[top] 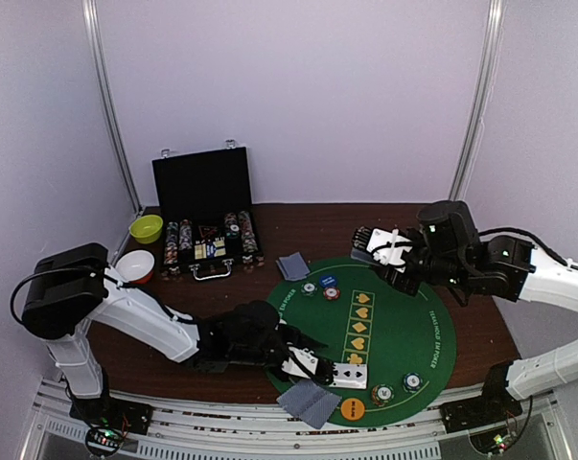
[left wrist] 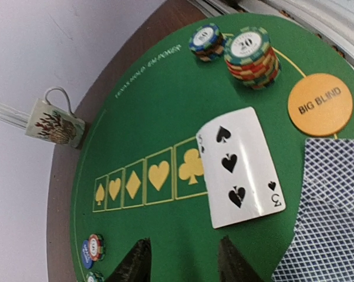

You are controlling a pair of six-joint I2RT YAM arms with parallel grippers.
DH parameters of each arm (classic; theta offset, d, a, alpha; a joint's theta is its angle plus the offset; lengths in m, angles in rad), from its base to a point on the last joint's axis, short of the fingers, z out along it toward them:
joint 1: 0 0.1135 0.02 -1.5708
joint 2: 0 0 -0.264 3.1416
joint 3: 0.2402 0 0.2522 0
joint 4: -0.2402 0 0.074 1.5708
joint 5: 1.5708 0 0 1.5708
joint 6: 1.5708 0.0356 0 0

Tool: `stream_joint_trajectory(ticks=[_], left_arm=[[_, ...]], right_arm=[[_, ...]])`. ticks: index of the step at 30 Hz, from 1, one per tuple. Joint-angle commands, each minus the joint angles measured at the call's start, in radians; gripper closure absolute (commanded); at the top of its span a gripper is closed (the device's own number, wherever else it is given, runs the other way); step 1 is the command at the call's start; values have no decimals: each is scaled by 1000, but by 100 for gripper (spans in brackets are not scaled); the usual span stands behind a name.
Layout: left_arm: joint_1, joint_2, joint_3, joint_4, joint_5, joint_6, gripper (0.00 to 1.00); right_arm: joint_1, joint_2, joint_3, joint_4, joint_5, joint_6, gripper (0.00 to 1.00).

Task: Distribute texas hold em gaming equipment
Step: Flop the poker card into the community card area, then adjust the poker card in the community card area.

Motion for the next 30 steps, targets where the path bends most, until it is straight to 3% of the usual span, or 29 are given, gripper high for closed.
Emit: stream_joint_trajectory(ticks=[1, 10, 15, 19, 30], left_arm=[[4, 89, 96, -158, 20, 65, 55], [5, 186, 162, -150, 44, 138, 55], [5, 207, 173, -86, 76, 153, 64], [8, 238, 182, -45, -4, 172, 68], [52, 255, 212, 21, -40, 108, 68]], right_arm=[[-6, -21, -15, 18, 2, 12, 56], [-6, -35, -15, 15, 3, 10, 56], [-6, -34, -15, 18, 4, 10, 56], [-5, -33, -13, 12, 3, 11, 56], [-6, -30, -18, 12, 1, 14, 56]])
